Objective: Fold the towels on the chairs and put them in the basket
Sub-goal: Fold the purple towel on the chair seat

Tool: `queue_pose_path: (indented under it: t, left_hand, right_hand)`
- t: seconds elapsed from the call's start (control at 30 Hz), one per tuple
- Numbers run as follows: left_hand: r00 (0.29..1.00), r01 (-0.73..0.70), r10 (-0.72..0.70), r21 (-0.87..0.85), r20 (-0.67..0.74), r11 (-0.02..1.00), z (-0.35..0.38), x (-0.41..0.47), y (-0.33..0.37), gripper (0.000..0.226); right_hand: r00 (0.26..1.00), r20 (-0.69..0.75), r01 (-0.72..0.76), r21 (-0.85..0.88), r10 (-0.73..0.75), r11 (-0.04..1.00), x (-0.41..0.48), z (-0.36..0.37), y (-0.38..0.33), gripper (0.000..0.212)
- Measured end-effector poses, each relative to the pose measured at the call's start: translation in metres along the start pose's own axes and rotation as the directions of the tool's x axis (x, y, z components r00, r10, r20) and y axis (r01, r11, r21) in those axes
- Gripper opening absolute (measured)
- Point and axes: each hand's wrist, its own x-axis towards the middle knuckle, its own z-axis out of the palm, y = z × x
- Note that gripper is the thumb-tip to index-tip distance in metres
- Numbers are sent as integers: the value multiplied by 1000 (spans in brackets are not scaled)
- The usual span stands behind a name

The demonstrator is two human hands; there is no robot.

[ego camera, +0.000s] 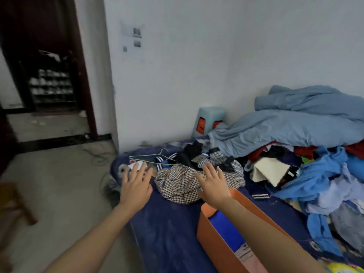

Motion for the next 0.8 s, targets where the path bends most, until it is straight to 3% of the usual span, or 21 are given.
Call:
queue_pose_path:
  t: [0.23, 0.33, 0.43, 0.53, 0.8]
  left_hand:
    - [964, 267, -262, 158, -51, 951, -55, -80, -93, 42]
    - [931, 362, -365, 203, -22, 910, -78, -128, -124, 60]
    - [888, 451, -459, 256, -34, 855, -102, -188, -151, 59]
    - [856, 505, -511, 331, -76, 797, -128, -253, -175, 39]
    - [795, 583, -597, 405, -108, 704, -189, -346, -202, 54]
  right_hand:
    - [959, -56, 279, 21, -277, 960, 32, -16, -115, 57]
    - [932, -47, 360, 20, -359, 933, 27, -25, -165, 59]
    - [874, -155, 464, -22, -461, 886, 7, -38, -219, 61]
    - [827, -185, 548, 52, -531, 835, -18, -43, -271, 60]
    - [720, -158, 694, 151, -676, 704, -57, -44, -356, 56]
